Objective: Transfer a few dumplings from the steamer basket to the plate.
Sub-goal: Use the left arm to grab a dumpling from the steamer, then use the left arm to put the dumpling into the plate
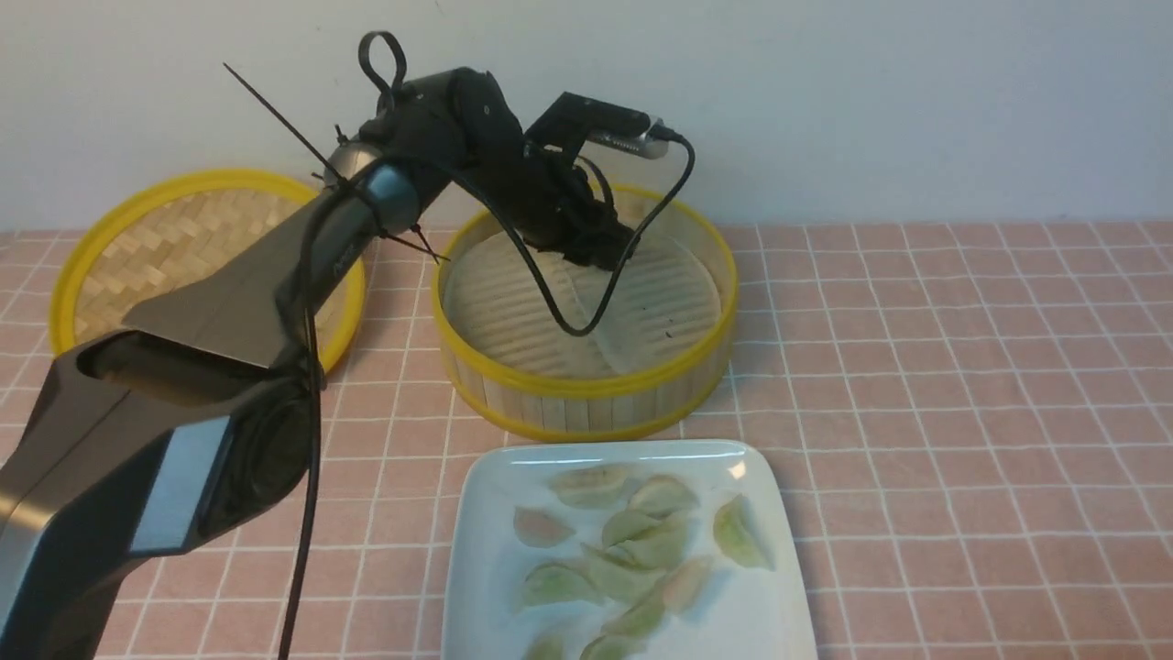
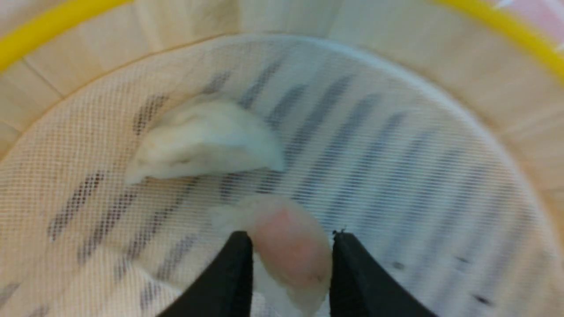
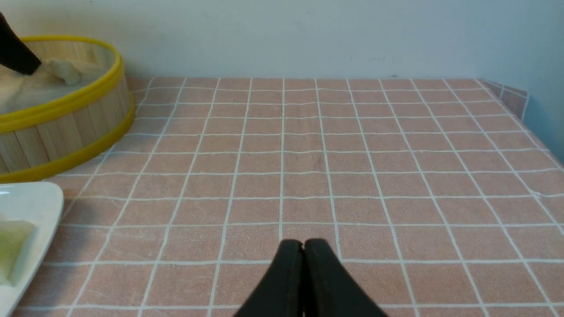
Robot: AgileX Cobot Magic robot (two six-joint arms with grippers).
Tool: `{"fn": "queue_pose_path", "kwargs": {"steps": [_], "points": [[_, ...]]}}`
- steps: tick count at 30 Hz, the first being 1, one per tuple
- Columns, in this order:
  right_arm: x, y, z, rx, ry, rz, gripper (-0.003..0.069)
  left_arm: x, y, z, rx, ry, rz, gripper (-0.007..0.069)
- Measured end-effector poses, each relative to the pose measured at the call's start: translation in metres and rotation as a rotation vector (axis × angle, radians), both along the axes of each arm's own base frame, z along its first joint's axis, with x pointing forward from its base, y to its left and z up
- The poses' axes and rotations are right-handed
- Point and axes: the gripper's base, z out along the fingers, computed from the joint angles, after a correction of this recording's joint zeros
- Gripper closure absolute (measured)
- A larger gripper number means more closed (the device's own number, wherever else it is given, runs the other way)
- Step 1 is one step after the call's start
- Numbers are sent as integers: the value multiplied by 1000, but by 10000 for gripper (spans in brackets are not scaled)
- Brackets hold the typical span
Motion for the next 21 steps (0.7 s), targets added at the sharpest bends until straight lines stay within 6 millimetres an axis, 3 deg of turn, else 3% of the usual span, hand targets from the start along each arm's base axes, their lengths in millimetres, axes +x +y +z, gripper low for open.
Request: {"fn": "queue_pose_path", "kwargs": {"steps": [1, 2, 4, 8, 13, 17, 21], "points": [[0, 0, 0, 0, 0, 0, 669, -6, 1, 17, 0, 13, -14, 423], [0, 0, 0, 0, 0, 0, 669, -7, 1, 20, 1, 14, -16, 423], [0, 0, 0, 0, 0, 0, 669, -23, 5, 58, 10, 24, -49, 423], [0, 0, 0, 0, 0, 0, 669, -43, 12, 113, -17, -30, -30, 423], [0, 0, 0, 0, 0, 0, 669, -72, 20, 166, -87, -45, 42, 423], [0, 0, 0, 0, 0, 0, 669, -109, 23, 167, -37, 56, 32, 425], [0, 0, 0, 0, 0, 0, 669, -156, 25, 139, 46, 217, 3, 425]]}}
